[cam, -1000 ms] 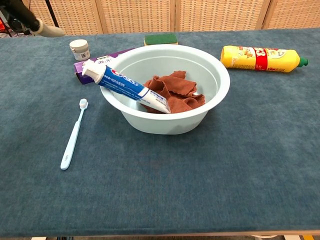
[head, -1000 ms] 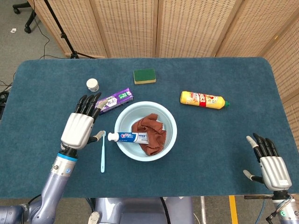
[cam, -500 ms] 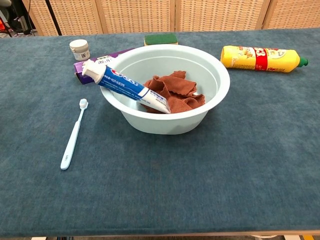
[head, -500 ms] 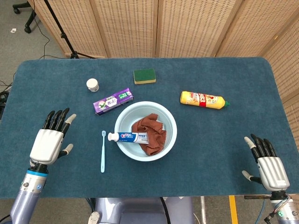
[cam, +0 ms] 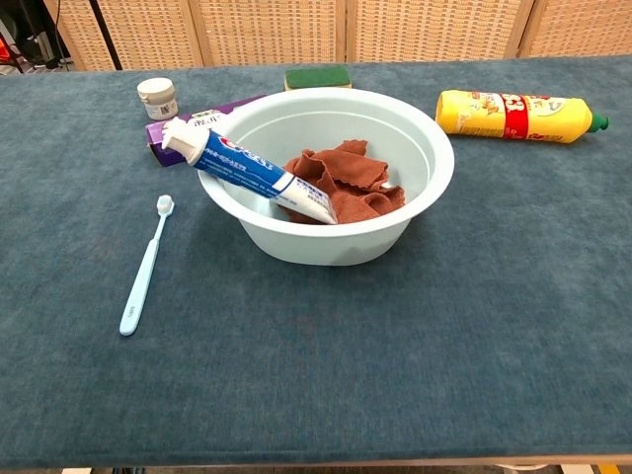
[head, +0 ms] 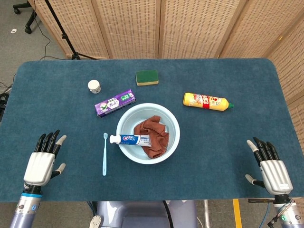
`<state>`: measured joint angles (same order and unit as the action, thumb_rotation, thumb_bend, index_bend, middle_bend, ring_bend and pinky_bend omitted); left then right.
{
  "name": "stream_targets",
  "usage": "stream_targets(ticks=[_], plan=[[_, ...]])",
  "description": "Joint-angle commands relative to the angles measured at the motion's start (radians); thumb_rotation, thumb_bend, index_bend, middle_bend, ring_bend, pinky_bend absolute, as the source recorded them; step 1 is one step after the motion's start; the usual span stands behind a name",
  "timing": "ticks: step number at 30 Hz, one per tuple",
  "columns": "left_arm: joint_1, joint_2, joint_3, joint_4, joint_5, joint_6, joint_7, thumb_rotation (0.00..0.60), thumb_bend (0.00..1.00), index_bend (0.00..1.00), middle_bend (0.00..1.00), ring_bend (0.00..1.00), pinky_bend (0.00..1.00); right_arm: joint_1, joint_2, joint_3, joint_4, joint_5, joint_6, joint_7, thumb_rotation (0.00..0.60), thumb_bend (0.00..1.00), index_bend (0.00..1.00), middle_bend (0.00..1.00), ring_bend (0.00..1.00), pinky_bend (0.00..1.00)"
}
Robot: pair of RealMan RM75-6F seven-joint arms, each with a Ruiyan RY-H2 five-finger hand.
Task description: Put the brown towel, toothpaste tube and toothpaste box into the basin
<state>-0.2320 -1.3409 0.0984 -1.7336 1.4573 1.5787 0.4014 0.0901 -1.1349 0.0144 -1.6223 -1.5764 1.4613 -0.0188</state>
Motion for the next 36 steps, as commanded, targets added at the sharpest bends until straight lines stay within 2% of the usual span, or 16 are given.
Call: stream_targets(ticks=[1, 9, 23, 31, 36], plan=[[0.019, -0.008, 0.005, 0.03, 0.0, -0.005, -0.031, 0.6, 0.22, 0.09, 0.0, 0.0, 0.0, 0.0, -0.002, -0.001, 0.0, 0.0, -0.001, -0.005, 0.6, 0.1, 0.0, 0.0, 0.0, 0.0], [0.035, -0.01, -0.018, 0.066, 0.002, -0.023, -0.079, 0.6, 0.22, 0.09, 0.0, 0.0, 0.0, 0.003, -0.011, -0.006, 0.001, -0.005, -0.009, -0.022, 0.6, 0.1, 0.0, 0.0, 0.0, 0.0], [0.04, -0.014, -0.048, 0.065, -0.026, -0.089, -0.067, 0.6, 0.22, 0.1, 0.0, 0.0, 0.0, 0.005, -0.008, -0.006, -0.003, 0.002, -0.017, -0.022, 0.6, 0.1, 0.0, 0.0, 0.0, 0.0], [-0.013, 0.022, -0.12, -0.014, -0.082, -0.167, -0.03, 0.6, 0.23, 0.1, 0.0, 0.0, 0.0, 0.005, -0.007, -0.007, -0.005, 0.002, -0.017, -0.022, 0.6, 0.1, 0.0, 0.0, 0.0, 0.0], [-0.083, 0.057, -0.204, -0.082, -0.17, -0.248, 0.026, 0.6, 0.23, 0.1, 0.0, 0.0, 0.0, 0.005, -0.004, -0.005, -0.005, 0.005, -0.018, -0.014, 0.6, 0.1, 0.0, 0.0, 0.0, 0.0]])
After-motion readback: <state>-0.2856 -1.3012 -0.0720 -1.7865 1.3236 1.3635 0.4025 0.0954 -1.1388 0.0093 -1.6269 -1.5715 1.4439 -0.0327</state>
